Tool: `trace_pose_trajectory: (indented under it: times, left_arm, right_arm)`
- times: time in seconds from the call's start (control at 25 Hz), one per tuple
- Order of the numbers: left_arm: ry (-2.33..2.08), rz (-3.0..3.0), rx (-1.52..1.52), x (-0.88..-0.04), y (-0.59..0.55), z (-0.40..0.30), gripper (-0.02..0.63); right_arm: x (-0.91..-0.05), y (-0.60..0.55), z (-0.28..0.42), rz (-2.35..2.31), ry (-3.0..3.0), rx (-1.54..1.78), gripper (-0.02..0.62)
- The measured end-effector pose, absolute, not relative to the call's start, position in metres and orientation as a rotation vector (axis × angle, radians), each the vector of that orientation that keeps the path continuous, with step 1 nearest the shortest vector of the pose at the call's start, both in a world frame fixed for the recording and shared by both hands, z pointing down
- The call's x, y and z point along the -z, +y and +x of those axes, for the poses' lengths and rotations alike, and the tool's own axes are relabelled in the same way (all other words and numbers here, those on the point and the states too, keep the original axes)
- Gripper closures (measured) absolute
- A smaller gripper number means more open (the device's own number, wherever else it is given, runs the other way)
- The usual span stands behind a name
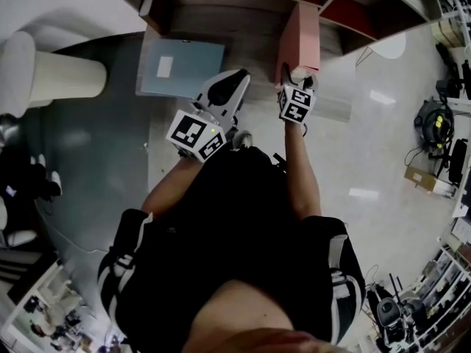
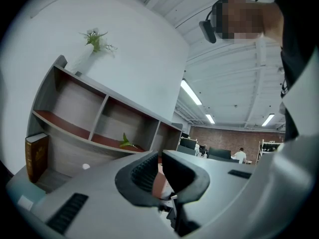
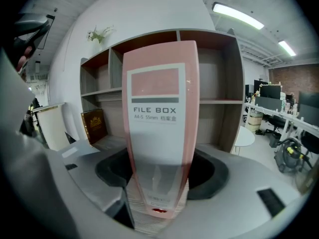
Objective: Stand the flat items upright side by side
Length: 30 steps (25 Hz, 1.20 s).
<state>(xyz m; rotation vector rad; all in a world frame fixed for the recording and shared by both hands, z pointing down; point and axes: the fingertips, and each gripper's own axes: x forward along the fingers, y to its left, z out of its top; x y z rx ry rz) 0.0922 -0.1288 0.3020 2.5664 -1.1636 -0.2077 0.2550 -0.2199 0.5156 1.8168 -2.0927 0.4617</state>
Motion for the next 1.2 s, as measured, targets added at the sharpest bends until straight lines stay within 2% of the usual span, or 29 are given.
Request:
trace_pose_trajectory:
  times: [0.64,1.2]
  left_arm:
    - [-1.083,2.537,0.152,-0.326,-0.213,0.101,0.563]
    - [-1.076,2.520,0.129,-0.334,-0.241,0.096,0.563]
  right_arm:
    - [-0.537,-0.280,0.262,1.847,-2.013,-0.475,0.288]
    - [-0.536,-0.310,0.259,1.858,-2.007,-0.434,0.284]
